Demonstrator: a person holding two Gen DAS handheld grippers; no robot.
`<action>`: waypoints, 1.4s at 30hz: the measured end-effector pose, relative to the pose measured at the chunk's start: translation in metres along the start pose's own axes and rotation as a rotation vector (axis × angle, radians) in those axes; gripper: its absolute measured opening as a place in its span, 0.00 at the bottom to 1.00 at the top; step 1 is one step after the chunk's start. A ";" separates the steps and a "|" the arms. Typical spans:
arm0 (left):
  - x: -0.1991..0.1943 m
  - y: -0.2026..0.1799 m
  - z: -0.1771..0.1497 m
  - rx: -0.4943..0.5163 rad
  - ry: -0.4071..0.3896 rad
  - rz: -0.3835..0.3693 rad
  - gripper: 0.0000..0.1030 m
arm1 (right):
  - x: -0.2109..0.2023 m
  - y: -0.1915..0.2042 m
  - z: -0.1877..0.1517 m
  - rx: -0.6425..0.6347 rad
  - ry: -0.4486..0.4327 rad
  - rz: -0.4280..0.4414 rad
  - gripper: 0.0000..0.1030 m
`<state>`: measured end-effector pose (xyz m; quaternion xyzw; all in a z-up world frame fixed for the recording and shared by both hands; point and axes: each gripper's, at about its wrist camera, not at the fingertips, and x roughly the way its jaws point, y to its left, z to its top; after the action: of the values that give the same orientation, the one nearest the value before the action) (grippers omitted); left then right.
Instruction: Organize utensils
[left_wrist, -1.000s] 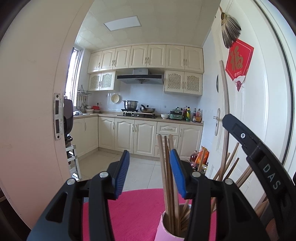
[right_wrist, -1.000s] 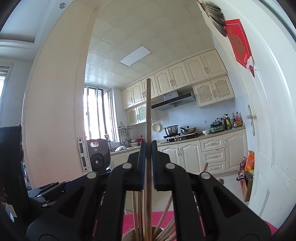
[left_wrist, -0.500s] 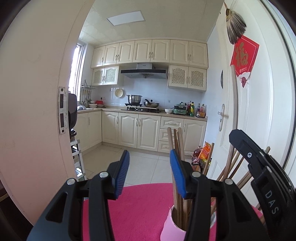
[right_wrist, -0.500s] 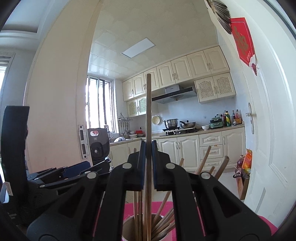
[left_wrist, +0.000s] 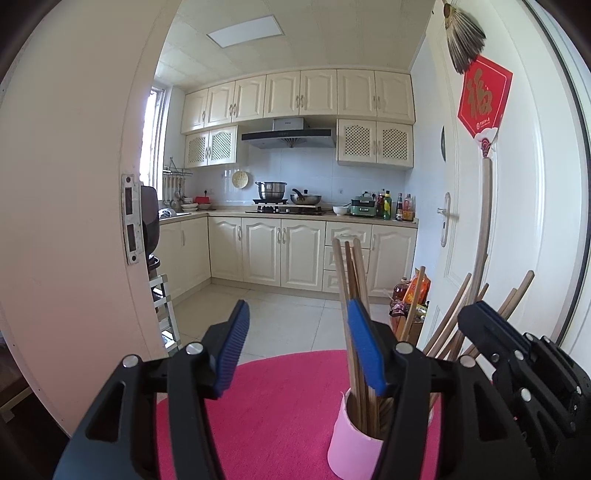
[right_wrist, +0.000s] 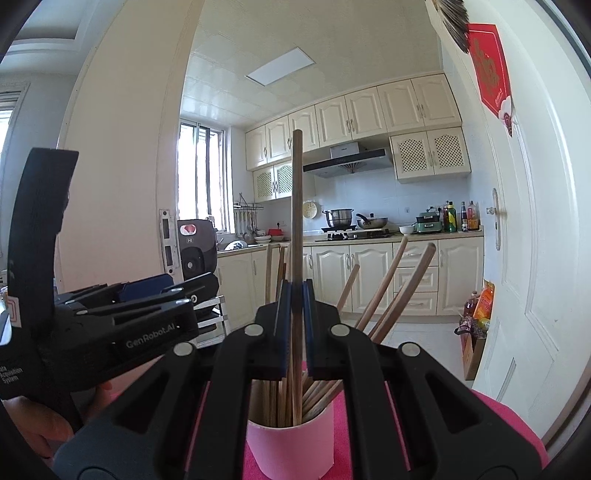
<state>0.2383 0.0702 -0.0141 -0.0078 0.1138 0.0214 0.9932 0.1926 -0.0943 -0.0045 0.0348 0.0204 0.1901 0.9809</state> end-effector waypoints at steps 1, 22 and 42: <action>-0.001 -0.002 0.000 0.013 0.000 0.008 0.56 | 0.000 0.001 -0.001 -0.005 0.011 0.000 0.07; -0.031 0.002 -0.009 0.022 0.066 0.026 0.63 | -0.014 -0.002 0.000 0.037 0.136 -0.053 0.08; -0.125 -0.009 -0.006 0.048 0.052 -0.003 0.70 | -0.104 0.007 0.028 0.077 0.160 -0.124 0.71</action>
<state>0.1159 0.0565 0.0080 0.0152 0.1399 0.0171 0.9899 0.0952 -0.1280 0.0269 0.0558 0.1081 0.1304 0.9840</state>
